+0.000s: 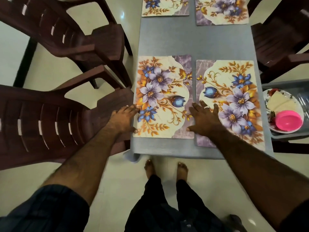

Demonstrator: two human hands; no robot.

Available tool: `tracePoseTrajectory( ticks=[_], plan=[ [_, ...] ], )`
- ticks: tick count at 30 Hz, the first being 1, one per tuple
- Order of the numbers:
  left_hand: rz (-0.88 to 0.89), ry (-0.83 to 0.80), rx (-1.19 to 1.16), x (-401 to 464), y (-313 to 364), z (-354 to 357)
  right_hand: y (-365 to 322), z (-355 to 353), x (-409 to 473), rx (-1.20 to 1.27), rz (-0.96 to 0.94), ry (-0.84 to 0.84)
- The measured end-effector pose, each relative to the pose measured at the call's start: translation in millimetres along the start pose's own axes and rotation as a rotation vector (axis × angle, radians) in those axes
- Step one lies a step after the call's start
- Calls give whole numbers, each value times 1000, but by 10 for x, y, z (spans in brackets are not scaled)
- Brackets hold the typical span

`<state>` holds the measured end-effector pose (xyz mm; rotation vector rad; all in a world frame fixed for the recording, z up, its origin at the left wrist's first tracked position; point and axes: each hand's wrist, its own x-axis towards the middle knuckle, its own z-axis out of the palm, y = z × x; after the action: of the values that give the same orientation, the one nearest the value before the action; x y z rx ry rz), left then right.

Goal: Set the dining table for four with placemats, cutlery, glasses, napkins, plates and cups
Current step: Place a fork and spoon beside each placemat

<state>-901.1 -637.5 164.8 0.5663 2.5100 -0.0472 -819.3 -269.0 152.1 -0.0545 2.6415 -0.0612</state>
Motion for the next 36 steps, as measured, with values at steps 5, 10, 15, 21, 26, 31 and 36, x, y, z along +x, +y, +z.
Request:
tracePoseTrajectory(
  ticks=[5, 10, 15, 21, 26, 31, 36],
  plan=[
    [-19, 12, -20, 41, 21, -49, 3, -53, 11, 5, -25, 1],
    [7, 184, -52, -48, 157, -248, 291, -222, -232, 162, 105, 164],
    [199, 271, -59, 110, 1085, -437, 1005, -351, -687, 240, 304, 157],
    [347, 150, 111, 521, 2532, -282, 2057, 2, -1089, 194, 268, 14],
    [255, 19, 229, 641, 2924, -108, 2436, 235, -1121, 152, 108, 11],
    [186, -31, 251, 771, 2988, -213, 2643, 96, -945, 95, 54, 20],
    [163, -29, 242, 1005, 3049, -363, 2856, -23, -689, 76, 11, 26]
  ],
)
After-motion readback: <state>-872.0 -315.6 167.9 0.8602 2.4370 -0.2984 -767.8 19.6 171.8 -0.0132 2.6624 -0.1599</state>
